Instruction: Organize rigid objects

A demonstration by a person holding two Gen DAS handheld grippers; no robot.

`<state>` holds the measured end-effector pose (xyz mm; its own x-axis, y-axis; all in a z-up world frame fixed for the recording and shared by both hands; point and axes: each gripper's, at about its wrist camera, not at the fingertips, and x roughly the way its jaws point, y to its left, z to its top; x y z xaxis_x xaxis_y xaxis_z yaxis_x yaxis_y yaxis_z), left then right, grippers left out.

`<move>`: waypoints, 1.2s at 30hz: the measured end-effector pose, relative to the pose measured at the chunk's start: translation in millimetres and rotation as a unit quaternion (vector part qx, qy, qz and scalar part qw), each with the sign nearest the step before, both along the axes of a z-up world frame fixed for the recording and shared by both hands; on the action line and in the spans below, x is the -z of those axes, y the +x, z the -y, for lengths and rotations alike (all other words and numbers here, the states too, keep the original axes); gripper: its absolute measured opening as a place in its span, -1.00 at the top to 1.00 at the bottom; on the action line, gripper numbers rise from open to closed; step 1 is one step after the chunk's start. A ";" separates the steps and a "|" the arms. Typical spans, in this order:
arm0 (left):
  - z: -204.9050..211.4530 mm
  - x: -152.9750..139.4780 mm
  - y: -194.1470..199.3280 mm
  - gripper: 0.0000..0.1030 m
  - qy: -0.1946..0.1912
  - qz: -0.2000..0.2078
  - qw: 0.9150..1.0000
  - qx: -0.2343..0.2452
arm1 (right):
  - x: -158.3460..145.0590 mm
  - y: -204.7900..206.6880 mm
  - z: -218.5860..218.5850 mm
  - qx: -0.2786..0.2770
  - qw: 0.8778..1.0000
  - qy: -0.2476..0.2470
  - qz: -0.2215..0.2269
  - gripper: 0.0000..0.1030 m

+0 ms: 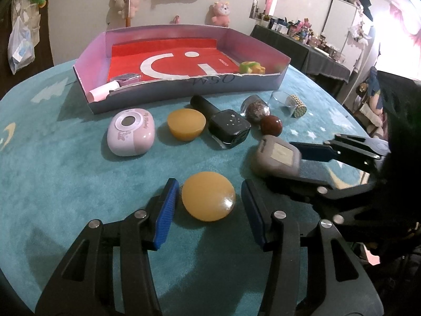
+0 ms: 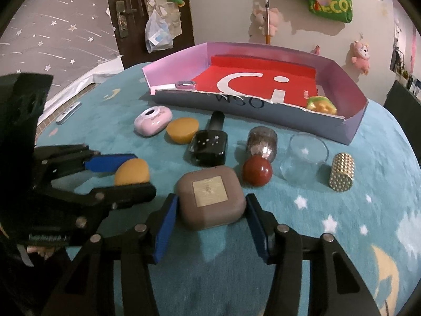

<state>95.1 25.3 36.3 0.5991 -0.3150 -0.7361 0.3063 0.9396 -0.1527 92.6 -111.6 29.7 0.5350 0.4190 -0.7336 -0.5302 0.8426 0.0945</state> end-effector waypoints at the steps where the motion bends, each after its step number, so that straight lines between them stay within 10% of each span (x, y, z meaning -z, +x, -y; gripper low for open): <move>1: 1.1 0.4 -0.3 0.08 0.003 0.002 1.000 0.001 | 0.0 -3.1 1.9 0.001 1.000 0.001 -0.002 -0.06; 4: 2.2 0.6 -1.3 0.31 0.009 0.009 1.000 0.001 | -0.1 -7.6 4.6 0.002 1.000 0.001 -0.001 -0.06; 25: 4.5 -24.7 -3.3 0.31 -0.002 0.033 0.999 0.004 | -6.9 -11.2 22.6 0.016 1.000 0.012 0.013 -0.06; 36: 6.3 -73.9 79.4 0.31 -0.002 0.055 0.998 0.029 | -65.5 53.3 23.8 0.003 0.998 0.040 0.054 -0.06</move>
